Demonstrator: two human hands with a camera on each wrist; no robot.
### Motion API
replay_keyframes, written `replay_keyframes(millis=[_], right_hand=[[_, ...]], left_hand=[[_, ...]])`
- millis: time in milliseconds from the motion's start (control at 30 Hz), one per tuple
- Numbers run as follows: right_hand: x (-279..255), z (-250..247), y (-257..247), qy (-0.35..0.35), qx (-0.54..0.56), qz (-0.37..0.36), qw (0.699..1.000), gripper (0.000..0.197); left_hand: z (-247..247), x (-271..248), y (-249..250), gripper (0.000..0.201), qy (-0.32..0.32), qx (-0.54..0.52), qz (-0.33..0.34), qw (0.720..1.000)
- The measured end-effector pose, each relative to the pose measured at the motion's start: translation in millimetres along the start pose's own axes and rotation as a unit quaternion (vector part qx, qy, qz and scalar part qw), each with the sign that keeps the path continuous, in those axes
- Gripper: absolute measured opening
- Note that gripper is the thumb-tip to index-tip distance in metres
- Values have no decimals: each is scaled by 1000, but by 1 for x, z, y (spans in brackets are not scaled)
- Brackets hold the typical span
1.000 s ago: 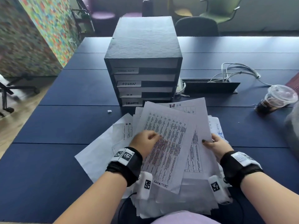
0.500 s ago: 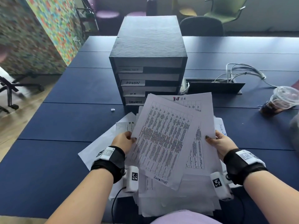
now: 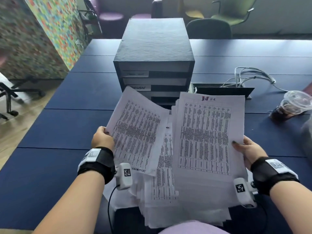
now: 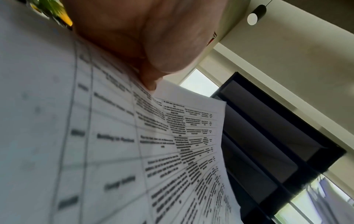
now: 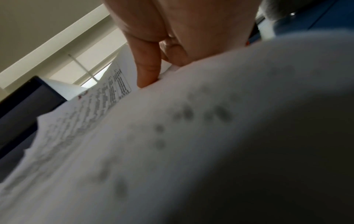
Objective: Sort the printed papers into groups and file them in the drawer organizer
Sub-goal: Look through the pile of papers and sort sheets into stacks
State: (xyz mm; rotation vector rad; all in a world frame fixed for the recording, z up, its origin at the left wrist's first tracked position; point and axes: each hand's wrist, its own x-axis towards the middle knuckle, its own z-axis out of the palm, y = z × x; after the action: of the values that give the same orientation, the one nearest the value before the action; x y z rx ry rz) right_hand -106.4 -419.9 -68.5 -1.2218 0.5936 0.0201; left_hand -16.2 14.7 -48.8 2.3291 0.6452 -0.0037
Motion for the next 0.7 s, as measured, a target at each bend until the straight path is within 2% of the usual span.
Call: replay_keyframes(millis=[33, 100, 167, 300, 367, 433, 500, 600, 633, 700], right_hand=[[0, -1, 0, 0, 6, 1, 1000, 19], [4, -4, 2, -4, 2, 17, 1000, 28], [3, 2, 2, -11, -5, 25, 1000, 28], [4, 20, 6, -13, -16, 36, 999, 28], [8, 25, 14, -6, -33, 48, 998, 25], [11, 26, 23, 10, -64, 63, 996, 26], [15, 26, 34, 25, -109, 74, 991, 26], [17, 25, 47, 37, -159, 82, 983, 33], [18, 24, 49, 42, -168, 84, 981, 34], [18, 25, 48, 47, -186, 85, 978, 34]], left_hand=[[3, -2, 0, 21, -16, 2, 1, 1000], [13, -7, 3, 17, -55, 4, 20, 998], [28, -15, 7, 13, -104, 27, 57, 993], [61, -38, 14, 23, -222, 71, 119, 965], [71, -48, 14, 19, -272, 59, 120, 953], [75, -54, 11, 12, -298, 6, 90, 950], [70, -49, 6, 15, -258, -27, 54, 964], [51, -28, -11, 22, -107, 40, 15, 993], [45, -21, -18, 24, -80, 45, -8, 996], [38, -12, -33, 26, -72, 21, -63, 995]])
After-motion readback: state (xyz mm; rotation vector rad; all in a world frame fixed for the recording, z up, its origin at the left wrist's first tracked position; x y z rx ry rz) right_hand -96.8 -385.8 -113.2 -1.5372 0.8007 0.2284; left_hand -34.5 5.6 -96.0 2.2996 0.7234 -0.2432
